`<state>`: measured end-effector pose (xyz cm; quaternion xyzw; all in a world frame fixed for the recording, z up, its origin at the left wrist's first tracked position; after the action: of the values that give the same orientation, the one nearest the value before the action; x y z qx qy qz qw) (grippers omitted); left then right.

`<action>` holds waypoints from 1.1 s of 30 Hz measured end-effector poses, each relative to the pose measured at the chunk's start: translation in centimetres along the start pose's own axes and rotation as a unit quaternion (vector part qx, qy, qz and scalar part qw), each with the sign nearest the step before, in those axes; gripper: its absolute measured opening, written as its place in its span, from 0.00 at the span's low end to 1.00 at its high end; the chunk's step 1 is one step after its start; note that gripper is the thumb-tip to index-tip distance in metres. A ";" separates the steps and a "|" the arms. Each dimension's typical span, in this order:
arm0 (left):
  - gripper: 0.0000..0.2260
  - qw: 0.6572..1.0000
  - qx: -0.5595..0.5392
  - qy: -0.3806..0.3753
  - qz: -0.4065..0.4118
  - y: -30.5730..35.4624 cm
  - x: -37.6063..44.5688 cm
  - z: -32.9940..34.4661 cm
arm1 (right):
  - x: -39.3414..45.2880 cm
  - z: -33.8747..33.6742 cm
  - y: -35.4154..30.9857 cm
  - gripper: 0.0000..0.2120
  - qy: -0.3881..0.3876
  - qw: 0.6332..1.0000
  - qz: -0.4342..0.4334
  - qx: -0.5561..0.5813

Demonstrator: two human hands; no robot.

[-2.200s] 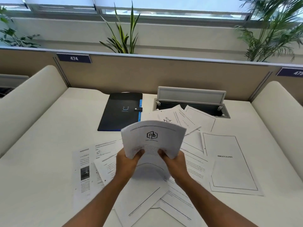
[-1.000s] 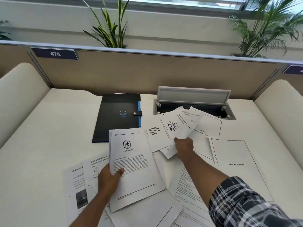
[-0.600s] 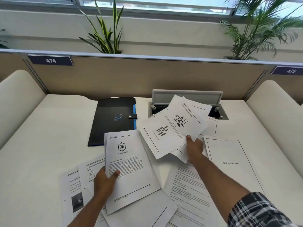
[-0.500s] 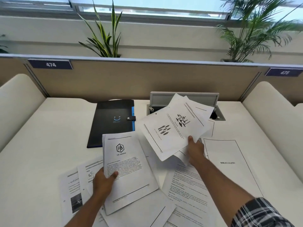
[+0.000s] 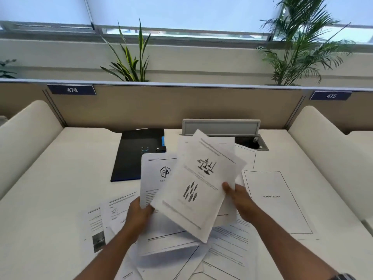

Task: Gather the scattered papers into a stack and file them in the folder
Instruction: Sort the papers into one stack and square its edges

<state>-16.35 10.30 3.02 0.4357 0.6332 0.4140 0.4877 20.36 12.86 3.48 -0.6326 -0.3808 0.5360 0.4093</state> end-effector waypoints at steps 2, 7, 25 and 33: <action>0.13 1.000 -0.018 -0.009 -0.014 0.7 -0.7 1.2 | -1.0 1.2 0.2 0.18 -0.032 0.999 0.002 -0.006; 0.25 0.999 -0.029 -0.023 -0.017 1.6 -2.1 2.6 | -2.5 3.0 0.2 0.11 -0.019 1.000 -0.023 0.003; 0.15 0.997 -0.047 0.029 -0.052 -0.2 -2.8 0.2 | -3.6 0.6 1.2 0.10 0.158 0.986 0.002 0.052; 0.18 0.998 -0.042 0.011 -0.046 0.7 -3.9 1.4 | -2.7 2.2 0.0 0.16 0.106 0.990 0.018 0.085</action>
<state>-14.36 6.91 4.45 0.3807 0.6397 0.4220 0.5175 17.80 10.64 4.28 -0.6556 -0.2764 0.5035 0.4901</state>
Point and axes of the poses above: each hand's wrist, its own x-axis towards the middle knuckle, its own z-axis out of the palm, y = z × x, the point moved 8 cm from there along x, towards the middle knuckle
